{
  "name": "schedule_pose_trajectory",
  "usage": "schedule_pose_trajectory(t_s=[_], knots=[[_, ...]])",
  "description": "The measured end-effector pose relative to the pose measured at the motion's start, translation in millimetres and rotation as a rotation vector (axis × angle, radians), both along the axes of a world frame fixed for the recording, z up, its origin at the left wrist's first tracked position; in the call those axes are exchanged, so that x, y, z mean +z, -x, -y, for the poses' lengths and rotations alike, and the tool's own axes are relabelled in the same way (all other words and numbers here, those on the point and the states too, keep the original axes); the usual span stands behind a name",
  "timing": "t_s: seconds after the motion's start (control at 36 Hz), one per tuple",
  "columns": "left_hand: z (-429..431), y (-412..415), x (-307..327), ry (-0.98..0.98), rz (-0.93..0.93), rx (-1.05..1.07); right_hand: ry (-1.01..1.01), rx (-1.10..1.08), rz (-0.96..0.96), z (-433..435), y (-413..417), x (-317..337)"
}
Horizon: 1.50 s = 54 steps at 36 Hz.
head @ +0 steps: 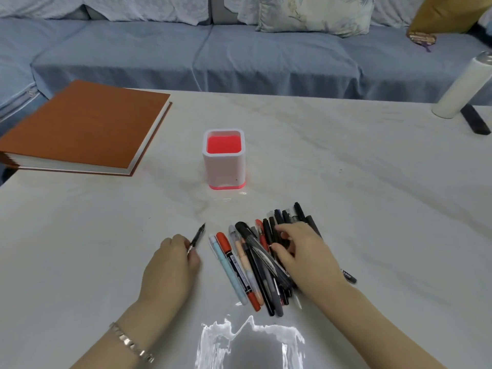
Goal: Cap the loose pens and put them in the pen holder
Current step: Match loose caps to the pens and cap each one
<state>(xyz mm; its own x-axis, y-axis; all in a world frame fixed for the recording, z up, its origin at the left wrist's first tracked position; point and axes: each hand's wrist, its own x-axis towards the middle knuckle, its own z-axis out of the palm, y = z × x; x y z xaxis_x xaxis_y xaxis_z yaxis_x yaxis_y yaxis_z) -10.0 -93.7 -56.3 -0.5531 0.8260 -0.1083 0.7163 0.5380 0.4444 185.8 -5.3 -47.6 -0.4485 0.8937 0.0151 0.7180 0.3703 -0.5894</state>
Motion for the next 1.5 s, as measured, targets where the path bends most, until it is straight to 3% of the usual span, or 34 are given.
schedule_pose_trajectory(t_s=[0.14,0.31,0.67,0.75,0.94,1.03,1.19,1.5], knots=[[1,-11,17,-0.179,0.167,-0.024,-0.019,-0.105,0.100,-10,-46,-6],[0,-29,30,-0.235,0.394,-0.025,0.053,-0.126,0.149,-21,-71,-15],[-5,-40,30,-0.233,0.469,-0.070,0.091,-0.344,0.196,-49,-45,-21],[-7,-42,31,-0.250,0.491,-0.068,0.109,-0.386,0.068,-46,-51,-12],[-11,-50,37,-0.293,0.605,-0.100,0.277,-0.381,-0.596,-28,-61,21],[-12,-56,41,-0.306,0.681,-0.148,0.385,-0.372,-0.780,-19,-60,37],[-10,-62,50,-0.327,0.719,-0.185,0.510,-0.278,-0.986,-9,-48,58],[-5,-65,59,-0.326,0.728,-0.199,0.584,-0.259,-1.012,-2,-37,64]])
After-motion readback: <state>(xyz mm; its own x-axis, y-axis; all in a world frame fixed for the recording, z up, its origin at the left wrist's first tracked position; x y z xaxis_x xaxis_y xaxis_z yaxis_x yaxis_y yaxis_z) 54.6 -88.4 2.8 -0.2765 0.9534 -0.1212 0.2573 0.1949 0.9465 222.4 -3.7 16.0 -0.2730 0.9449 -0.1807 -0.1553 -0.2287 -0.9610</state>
